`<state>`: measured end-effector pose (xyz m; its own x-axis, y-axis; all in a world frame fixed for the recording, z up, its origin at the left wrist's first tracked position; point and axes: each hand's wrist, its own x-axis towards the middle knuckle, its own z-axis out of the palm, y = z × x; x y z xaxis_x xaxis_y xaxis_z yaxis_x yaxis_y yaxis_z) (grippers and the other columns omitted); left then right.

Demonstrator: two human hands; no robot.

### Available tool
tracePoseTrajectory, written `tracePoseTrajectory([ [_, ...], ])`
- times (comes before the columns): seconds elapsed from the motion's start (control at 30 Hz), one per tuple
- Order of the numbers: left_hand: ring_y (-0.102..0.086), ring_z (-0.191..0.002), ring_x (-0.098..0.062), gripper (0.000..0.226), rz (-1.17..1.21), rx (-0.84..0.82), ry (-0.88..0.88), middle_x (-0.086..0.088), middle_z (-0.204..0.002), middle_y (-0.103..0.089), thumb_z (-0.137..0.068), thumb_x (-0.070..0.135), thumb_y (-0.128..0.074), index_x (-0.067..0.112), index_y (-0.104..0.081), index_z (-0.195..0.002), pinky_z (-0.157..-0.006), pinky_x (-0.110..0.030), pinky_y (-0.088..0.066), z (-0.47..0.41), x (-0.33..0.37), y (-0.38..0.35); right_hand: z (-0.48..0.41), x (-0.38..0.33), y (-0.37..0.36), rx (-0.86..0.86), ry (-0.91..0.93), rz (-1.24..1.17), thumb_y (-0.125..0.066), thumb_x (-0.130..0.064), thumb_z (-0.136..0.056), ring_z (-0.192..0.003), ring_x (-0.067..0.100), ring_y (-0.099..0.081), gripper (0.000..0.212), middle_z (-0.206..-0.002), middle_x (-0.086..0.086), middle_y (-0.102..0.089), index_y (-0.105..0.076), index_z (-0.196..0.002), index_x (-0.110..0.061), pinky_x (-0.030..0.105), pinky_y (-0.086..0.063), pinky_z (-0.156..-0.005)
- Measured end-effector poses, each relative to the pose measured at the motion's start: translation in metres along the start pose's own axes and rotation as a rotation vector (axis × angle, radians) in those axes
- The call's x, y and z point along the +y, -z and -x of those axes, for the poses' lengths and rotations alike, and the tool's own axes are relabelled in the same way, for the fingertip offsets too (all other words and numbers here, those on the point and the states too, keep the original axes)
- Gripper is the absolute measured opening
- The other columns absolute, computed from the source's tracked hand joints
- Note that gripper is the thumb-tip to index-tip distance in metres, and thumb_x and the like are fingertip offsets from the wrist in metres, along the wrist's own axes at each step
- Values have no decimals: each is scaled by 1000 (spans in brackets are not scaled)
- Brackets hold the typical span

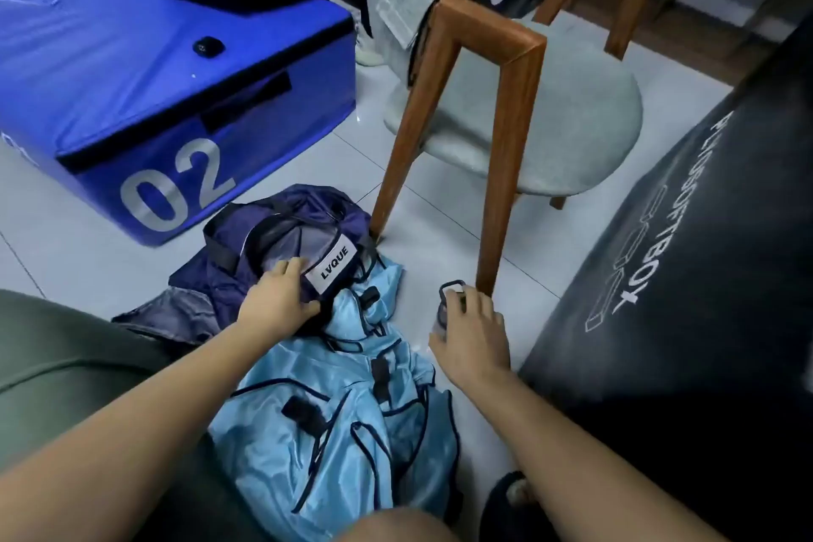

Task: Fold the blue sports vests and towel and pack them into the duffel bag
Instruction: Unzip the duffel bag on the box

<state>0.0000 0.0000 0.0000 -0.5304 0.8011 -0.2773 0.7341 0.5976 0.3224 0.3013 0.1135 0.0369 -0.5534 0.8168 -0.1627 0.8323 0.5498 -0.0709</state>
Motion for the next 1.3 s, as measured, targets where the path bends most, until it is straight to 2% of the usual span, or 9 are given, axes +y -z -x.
tracePoseTrajectory([
  [0.1, -61, -121, -42, 90, -4, 22, 53, -15, -146, -54, -82, 43, -84, 19, -35, -153, -92, -55, -54, -12, -18, -9, -19, 5, -22, 18, -118, -52, -71, -46, -90, -144, 37, -40, 72, -157, 12, -40, -41, -151, -20, 49, -46, -110],
  [0.2, -63, -119, -42, 80, 28, -24, 106, -14, -138, -62, -82, 39, -82, 21, -37, -146, -89, -52, -50, -18, -28, -19, -31, 7, -39, -18, -163, -49, -71, -47, -90, -136, 38, -44, 74, -150, 12, -42, -37, -151, -19, 50, -50, -103],
  [0.37, -64, -109, -41, 44, 58, -47, 89, -13, -120, -62, -83, 28, -76, 19, -45, -113, -88, -51, -51, -29, -31, -28, -43, 10, -63, -74, -162, -25, -72, -47, -93, -131, 37, -46, 71, -153, 11, -36, -38, -151, -24, 50, -56, -96],
  [0.57, -66, -99, -43, 22, 85, -42, 80, -17, -106, -69, -94, 17, -65, 17, -45, -104, -85, -52, -54, -33, -46, -36, -46, 10, -66, -131, -153, -16, -72, -47, -94, -124, 37, -49, 69, -140, 9, -35, -36, -150, -30, 40, -62, -80],
  [0.77, -60, -84, -41, 20, 143, 2, 140, -15, -90, -65, -105, 23, -57, 19, -38, -102, -75, -48, -47, -30, -41, -25, -30, 9, -38, -116, -85, -67, -78, -42, -89, -122, 33, -49, 74, -142, 4, -36, -37, -149, -32, 39, -59, -81],
  [0.87, -60, -81, -41, 21, 189, 54, 117, -11, -85, -63, -107, 24, -56, 19, -37, -100, -72, -48, -48, -26, -34, -2, -20, 5, -9, -86, -63, -124, -79, -44, -87, -124, 31, -48, 77, -143, 1, -36, -35, -151, -35, 39, -58, -79],
  [1.03, -55, -84, -35, 15, 150, 157, 119, -5, -88, -63, -109, 26, -53, 19, -42, -101, -80, -48, -37, -16, -20, 60, -4, 0, 49, 11, -16, -195, -77, -44, -86, -124, 29, -47, 79, -143, -2, -36, -33, -151, -38, 41, -60, -78],
  [1.2, -57, -79, -35, 20, 208, 224, 64, -7, -86, -62, -107, 23, -56, 20, -40, -96, -73, -47, -45, 7, -10, 142, 14, -13, 122, 129, 28, -234, -76, -49, -83, -122, 28, -49, 78, -138, -3, -39, -33, -148, -41, 43, -59, -82],
  [1.3, -57, -80, -36, 20, 221, 276, 13, -10, -89, -63, -107, 21, -56, 17, -40, -96, -74, -49, -45, 31, 5, 200, 31, -21, 170, 188, 69, -254, -75, -53, -82, -122, 28, -51, 79, -138, -3, -40, -32, -146, -43, 45, -59, -82],
])
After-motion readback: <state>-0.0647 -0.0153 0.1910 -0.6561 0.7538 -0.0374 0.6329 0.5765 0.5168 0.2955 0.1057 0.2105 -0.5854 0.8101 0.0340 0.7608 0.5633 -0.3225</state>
